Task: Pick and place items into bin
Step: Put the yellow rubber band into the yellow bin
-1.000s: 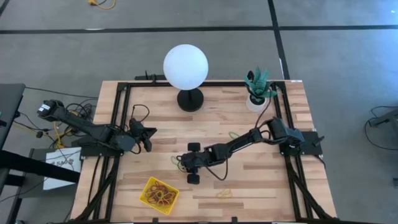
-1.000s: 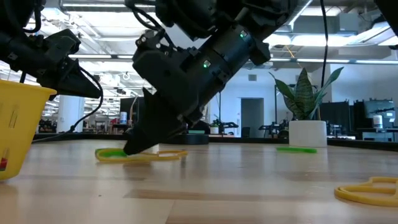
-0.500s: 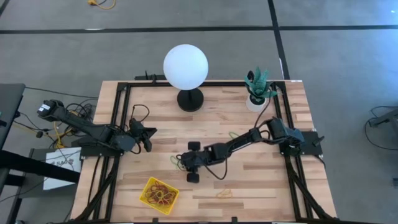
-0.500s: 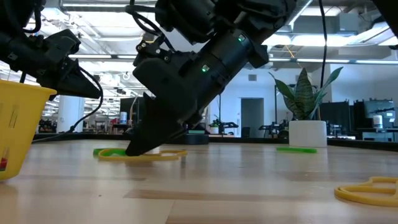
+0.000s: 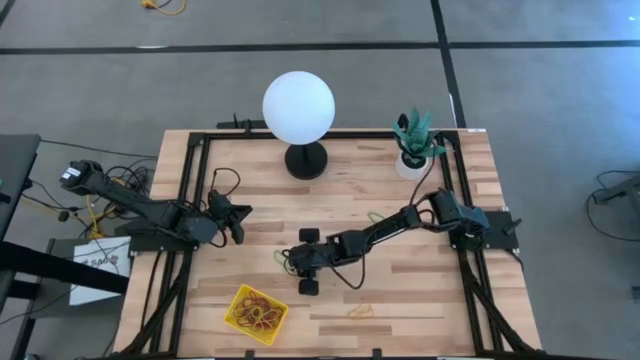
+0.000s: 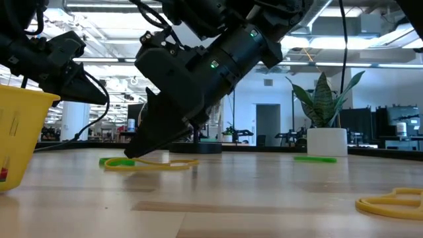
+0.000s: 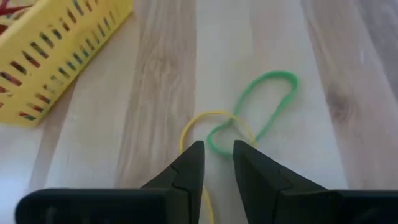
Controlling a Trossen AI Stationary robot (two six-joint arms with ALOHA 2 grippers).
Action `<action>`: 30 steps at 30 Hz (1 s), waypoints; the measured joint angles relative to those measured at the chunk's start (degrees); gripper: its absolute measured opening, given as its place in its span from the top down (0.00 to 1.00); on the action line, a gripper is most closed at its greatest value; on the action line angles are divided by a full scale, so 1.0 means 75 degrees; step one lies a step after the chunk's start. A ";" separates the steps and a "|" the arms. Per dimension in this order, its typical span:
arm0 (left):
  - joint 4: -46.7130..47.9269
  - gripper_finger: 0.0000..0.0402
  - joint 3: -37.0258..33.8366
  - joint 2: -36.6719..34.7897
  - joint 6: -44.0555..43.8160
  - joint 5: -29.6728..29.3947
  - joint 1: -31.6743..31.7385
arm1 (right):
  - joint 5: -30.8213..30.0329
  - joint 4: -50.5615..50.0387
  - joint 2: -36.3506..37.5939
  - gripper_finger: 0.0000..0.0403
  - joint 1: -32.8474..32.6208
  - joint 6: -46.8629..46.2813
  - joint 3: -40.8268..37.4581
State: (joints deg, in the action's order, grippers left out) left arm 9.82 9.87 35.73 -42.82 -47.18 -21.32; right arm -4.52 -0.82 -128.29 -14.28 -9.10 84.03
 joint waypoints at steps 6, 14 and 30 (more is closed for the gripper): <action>0.0041 0.93 0.0000 0.0000 0.0002 0.0000 -0.0002 | -0.0199 -0.0042 0.0003 0.80 0.0037 0.0339 0.0138; 0.0038 0.93 0.0000 0.0000 0.0002 0.0000 0.0000 | -0.0501 -0.0708 0.0003 0.80 0.0150 0.0417 0.0139; 0.0032 0.93 0.0000 0.0000 -0.0001 -0.0006 0.0000 | -0.0388 -0.0402 -0.0007 0.80 0.0132 0.0209 0.0139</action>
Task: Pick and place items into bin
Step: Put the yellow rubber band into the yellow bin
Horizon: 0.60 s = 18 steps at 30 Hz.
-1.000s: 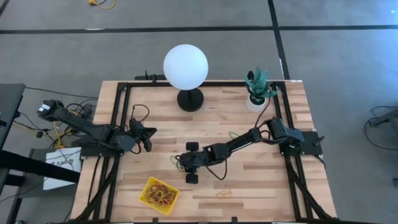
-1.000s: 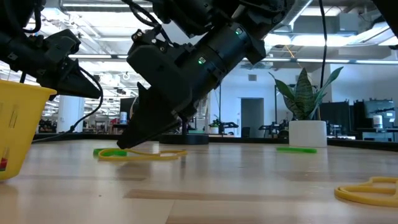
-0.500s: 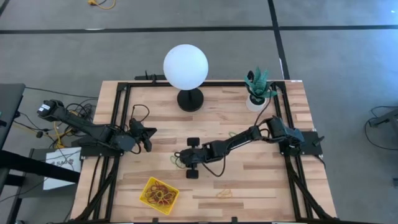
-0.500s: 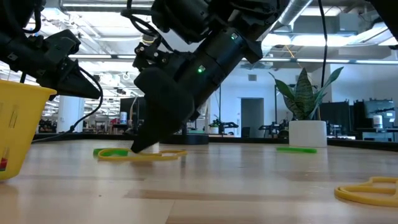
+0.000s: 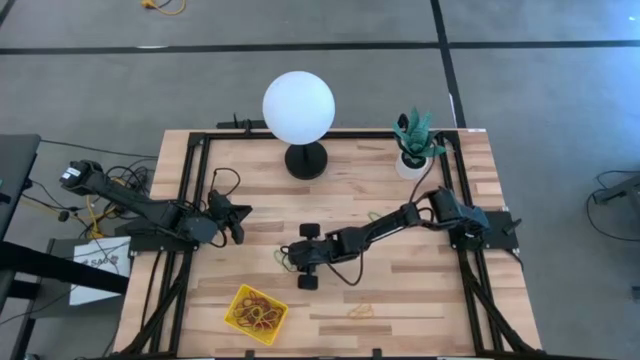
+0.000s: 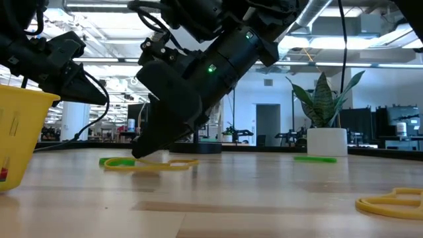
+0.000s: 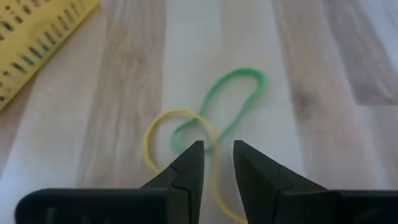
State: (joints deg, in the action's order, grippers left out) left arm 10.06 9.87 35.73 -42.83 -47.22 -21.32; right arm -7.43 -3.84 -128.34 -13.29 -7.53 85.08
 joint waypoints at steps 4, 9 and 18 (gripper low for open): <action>-0.0003 0.93 0.0000 0.0000 0.0000 -0.0003 -0.0002 | 0.0001 0.0029 -0.0156 0.80 -0.0004 -0.0015 0.0006; -0.0006 0.93 0.0000 0.0000 0.0000 -0.0003 0.0000 | 0.0007 -0.0025 -0.0159 0.81 0.0059 -0.0053 0.0003; -0.0006 0.93 0.0000 0.0000 0.0000 -0.0006 -0.0003 | 0.0470 0.0688 -0.0174 0.98 0.0081 -0.0214 -0.0009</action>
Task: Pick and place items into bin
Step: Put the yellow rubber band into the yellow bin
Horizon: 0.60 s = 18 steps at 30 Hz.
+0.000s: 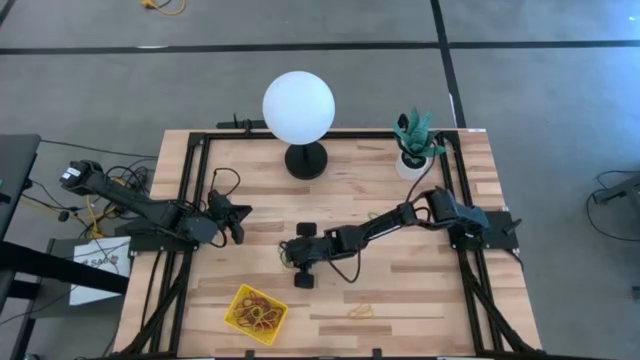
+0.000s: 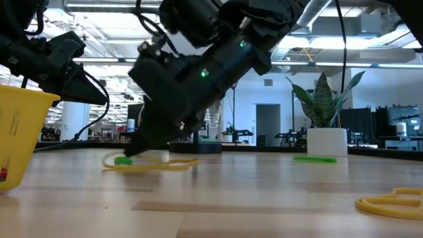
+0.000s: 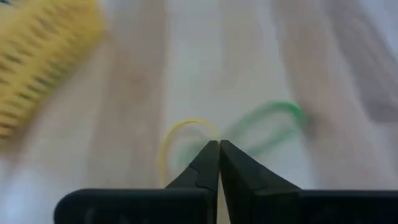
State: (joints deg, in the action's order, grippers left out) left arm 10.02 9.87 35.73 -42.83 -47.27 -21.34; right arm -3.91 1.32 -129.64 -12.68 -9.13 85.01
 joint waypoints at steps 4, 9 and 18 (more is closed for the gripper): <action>0.0000 0.93 0.0000 0.0000 -0.0003 0.0000 0.0000 | 0.0210 0.0499 0.0173 0.99 -0.0228 0.0004 0.0068; -0.0005 0.93 0.0000 0.0003 -0.0001 0.0000 0.0002 | 0.0300 0.1110 0.0406 0.99 -0.0506 0.0272 0.0676; -0.0011 0.93 0.0003 0.0000 0.0000 -0.0015 0.0000 | 0.1142 0.2640 0.0431 1.00 -0.1111 0.0469 0.1266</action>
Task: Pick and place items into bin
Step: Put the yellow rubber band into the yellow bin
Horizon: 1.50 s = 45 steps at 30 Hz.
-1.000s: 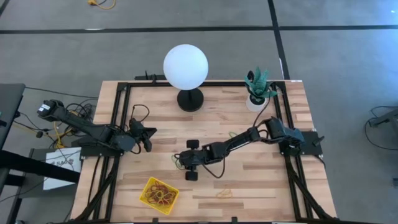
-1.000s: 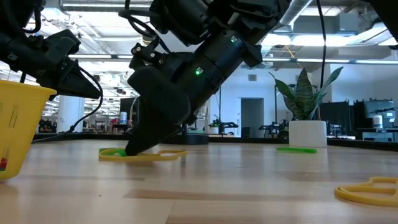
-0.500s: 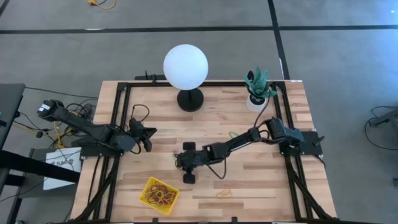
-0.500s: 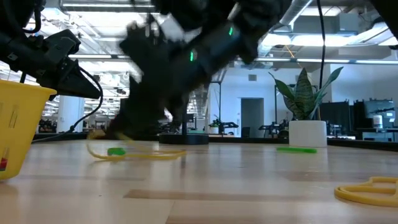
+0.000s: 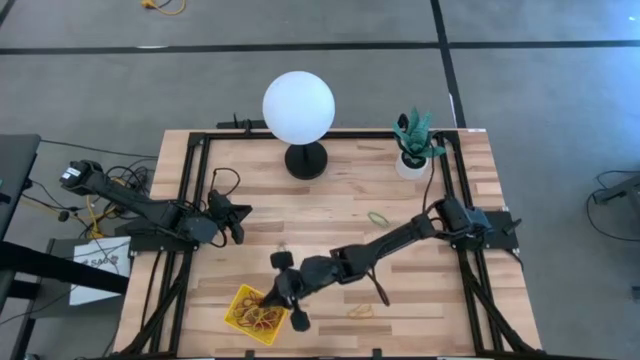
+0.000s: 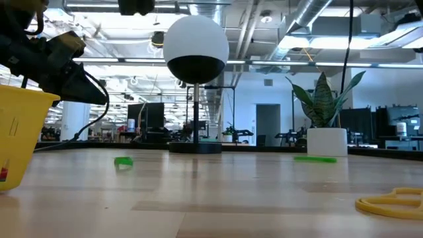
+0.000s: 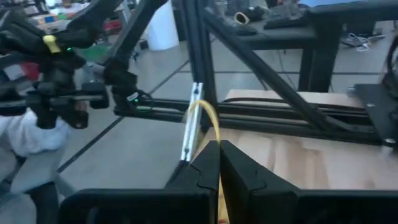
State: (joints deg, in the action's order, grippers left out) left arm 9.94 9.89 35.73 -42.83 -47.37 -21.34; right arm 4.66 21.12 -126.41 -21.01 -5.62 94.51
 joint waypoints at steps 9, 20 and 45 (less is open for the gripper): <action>-0.0009 0.93 0.0000 0.0001 0.0000 0.0000 0.0002 | -0.0575 0.0319 -0.0210 1.00 -0.0332 -0.0080 0.0005; -0.0024 0.93 0.0000 0.0003 0.0003 -0.0011 0.0002 | -0.0844 0.0409 -0.0354 1.00 -0.0286 -0.0710 0.0032; 0.0032 0.93 0.0000 0.0000 0.0015 -0.0058 0.0001 | -0.0829 -0.0112 -0.0682 0.93 -0.0184 -0.0791 0.0019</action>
State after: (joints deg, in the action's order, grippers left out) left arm 10.17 9.89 35.73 -42.71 -47.81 -21.33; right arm -1.56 20.28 -131.52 -22.40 -11.55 94.65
